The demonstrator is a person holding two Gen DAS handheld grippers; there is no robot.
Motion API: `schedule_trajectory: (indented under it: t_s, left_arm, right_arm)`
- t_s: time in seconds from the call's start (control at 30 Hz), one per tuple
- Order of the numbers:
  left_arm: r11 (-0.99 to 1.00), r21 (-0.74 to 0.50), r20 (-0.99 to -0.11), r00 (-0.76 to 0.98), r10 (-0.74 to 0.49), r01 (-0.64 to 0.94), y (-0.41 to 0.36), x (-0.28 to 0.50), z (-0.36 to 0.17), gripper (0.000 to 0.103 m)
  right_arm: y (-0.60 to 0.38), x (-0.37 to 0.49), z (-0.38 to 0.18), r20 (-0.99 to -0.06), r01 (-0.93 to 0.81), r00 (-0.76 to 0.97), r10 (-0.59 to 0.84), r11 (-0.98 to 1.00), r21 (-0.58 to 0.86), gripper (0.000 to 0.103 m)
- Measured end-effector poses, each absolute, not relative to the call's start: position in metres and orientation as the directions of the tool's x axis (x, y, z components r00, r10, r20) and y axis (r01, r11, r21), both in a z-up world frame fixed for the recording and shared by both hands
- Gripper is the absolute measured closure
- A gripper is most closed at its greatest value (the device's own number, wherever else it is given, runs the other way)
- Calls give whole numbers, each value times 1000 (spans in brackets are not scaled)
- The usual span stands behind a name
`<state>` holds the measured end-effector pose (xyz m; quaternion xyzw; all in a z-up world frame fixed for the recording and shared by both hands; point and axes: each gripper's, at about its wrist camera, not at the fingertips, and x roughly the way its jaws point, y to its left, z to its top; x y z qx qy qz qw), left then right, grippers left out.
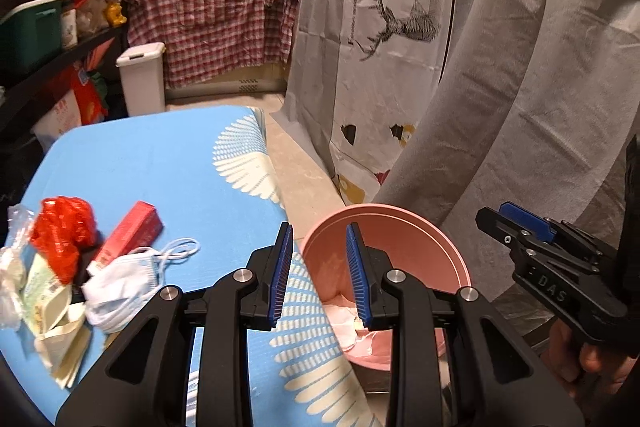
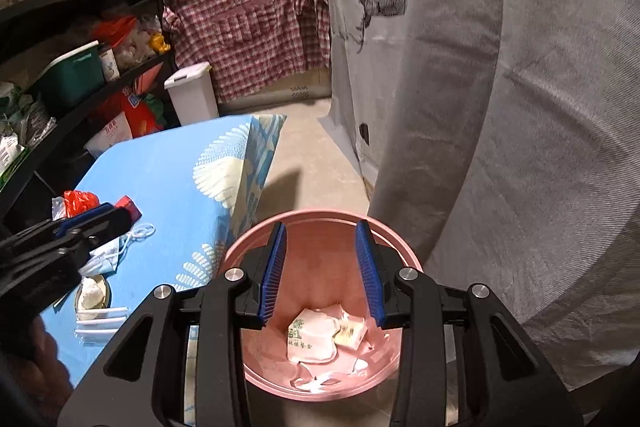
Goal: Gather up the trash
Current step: 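Open both tools over the pink bin to drop the held trash, then move both tools back over the table toward the remaining trash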
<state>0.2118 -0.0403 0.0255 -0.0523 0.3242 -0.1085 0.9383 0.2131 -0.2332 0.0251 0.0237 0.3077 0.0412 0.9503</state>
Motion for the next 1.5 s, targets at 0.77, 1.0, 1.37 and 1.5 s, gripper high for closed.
schedule_trajectory:
  t_s: [0.77,1.0,1.37,1.5]
  left_arm:
    - [996,-68,-547,832,-89,62,116,138,103,85]
    - [995,-88,-537,844,0,-56,184,131,96,86]
    - [974,-147,-611,790,48,-173,241,147,44,90]
    - [973,-139,-631,773,57,-186,251,154,30,90]
  right_arm:
    - [-138,160,48,-533,-320,772,346,936,143,92]
    - [-98,165,41,-542,-393,727,422,903,176,92]
    - [-8,197,9,-585,-508,623,520,837,203,91]
    - [22,210,-6,-604,-529,596,529,825,200,91]
